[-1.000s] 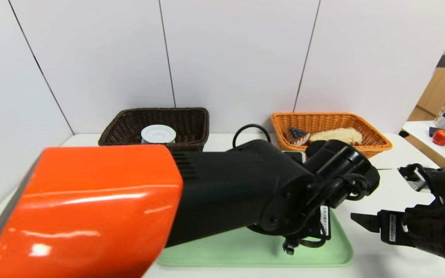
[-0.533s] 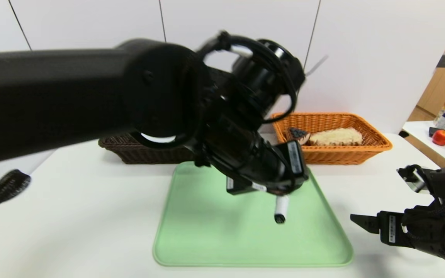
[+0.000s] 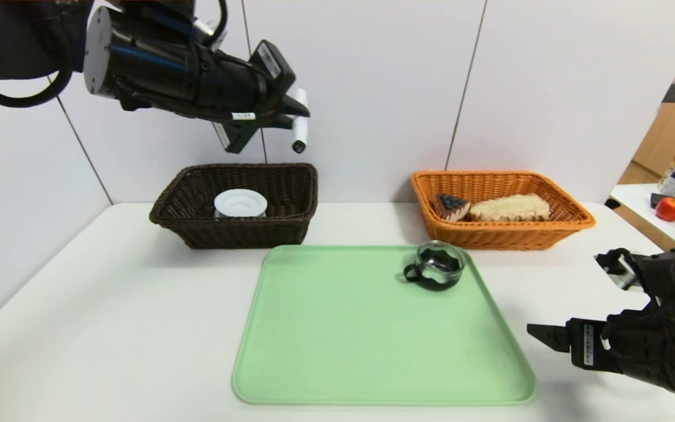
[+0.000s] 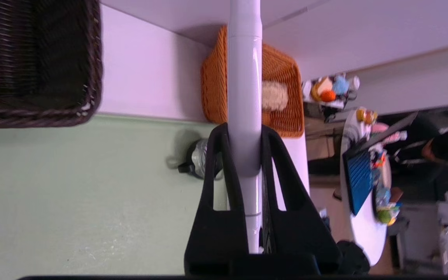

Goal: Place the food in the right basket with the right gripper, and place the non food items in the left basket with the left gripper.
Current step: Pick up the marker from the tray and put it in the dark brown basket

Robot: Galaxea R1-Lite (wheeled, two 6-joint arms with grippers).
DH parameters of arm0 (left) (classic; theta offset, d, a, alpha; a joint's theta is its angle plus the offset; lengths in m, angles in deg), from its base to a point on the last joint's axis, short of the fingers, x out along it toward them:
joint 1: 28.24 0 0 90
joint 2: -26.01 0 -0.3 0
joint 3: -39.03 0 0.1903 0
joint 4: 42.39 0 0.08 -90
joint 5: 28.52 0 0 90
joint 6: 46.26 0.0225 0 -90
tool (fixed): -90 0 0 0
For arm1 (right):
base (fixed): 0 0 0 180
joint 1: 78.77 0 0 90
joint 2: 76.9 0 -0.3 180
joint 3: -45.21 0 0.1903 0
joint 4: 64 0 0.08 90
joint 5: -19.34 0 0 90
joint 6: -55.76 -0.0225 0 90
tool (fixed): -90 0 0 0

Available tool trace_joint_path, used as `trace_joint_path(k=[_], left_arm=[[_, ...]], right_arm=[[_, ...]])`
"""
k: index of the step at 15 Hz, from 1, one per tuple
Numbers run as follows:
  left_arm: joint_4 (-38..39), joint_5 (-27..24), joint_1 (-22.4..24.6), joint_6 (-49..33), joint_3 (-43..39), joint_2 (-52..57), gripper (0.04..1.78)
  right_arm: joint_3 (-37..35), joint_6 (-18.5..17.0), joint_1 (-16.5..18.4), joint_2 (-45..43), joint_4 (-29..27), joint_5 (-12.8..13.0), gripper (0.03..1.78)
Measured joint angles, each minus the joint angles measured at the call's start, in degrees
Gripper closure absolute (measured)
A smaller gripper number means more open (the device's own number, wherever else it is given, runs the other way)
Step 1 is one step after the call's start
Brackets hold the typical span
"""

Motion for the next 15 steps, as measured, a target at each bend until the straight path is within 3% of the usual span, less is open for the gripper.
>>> trace_joint_path(k=[5,7,11,15], left_arm=[[3.57,-12.87,10.61,-12.11,-0.29,-0.85,1.66],[7.63,-14.75,12.37,-12.82,-1.01,-1.26,1.66],[9.03,-9.73,13.42,-8.83,-0.96,-3.77,1.66],[0.18,-2.43,13.51,-4.22,-1.34,-6.80,1.66]], right_arm=[[-0.27,0.00,-0.04,0.24,-0.02,0.00,0.10],[-0.52,0.00,-0.04,0.22,-0.02,0.02,0.10],[-0.84,-0.95,-0.06,0.00,-0.05,0.11,0.10],[-0.88,-1.06,-0.06,-0.15,-0.02,0.22,0.10]])
